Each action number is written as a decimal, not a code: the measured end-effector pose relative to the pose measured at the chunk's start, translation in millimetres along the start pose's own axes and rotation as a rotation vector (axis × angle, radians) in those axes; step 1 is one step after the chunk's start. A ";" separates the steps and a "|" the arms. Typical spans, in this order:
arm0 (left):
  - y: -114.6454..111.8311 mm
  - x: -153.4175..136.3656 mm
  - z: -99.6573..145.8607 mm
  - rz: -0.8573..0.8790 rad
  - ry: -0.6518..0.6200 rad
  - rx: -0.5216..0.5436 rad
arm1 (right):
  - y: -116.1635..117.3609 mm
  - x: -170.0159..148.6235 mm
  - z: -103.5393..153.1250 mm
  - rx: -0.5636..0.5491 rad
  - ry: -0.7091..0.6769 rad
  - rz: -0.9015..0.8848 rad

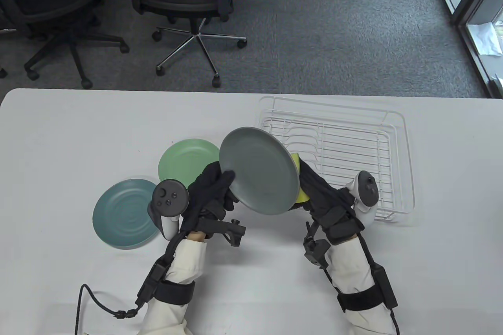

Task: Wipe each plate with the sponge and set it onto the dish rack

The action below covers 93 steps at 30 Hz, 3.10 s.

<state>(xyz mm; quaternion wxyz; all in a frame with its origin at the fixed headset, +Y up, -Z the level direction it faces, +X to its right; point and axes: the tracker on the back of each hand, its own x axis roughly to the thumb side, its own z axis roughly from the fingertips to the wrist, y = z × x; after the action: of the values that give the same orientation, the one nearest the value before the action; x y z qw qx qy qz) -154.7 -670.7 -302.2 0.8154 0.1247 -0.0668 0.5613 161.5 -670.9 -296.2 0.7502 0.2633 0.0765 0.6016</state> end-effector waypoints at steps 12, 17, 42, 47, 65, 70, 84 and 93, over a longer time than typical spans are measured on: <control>-16.4 50.5 -31.3 -0.477 -0.189 0.014 | -58.6 28.4 30.1 -0.181 -0.177 -0.165; -50.7 70.4 -46.4 -0.627 -0.207 -0.040 | -60.7 33.6 33.9 -0.174 -0.206 -0.193; -160.4 68.4 -67.2 -1.034 -0.217 -0.238 | -55.0 34.8 30.5 -0.138 -0.200 -0.228; -166.5 56.9 -70.3 -1.020 -0.139 -0.294 | -52.3 34.3 28.7 -0.127 -0.194 -0.221; -61.4 14.4 -73.2 -0.779 0.183 -0.117 | -47.6 31.7 26.2 -0.121 -0.181 -0.211; -28.4 -24.6 -63.7 -0.699 0.372 -0.106 | -45.9 28.9 24.6 -0.117 -0.169 -0.210; 7.2 -104.0 -27.6 -0.658 0.814 -0.173 | -42.8 22.6 21.6 -0.112 -0.139 -0.201; 2.6 -121.4 -26.0 -0.722 0.893 -0.094 | -41.6 20.8 20.7 -0.111 -0.131 -0.202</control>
<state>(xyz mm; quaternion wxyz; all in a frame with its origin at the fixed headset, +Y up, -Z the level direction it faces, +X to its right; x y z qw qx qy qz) -201.8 -771.7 -357.0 0.9092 -0.1457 0.3058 0.2422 211.8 -663.2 -294.7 0.8239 0.2509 0.0202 0.5078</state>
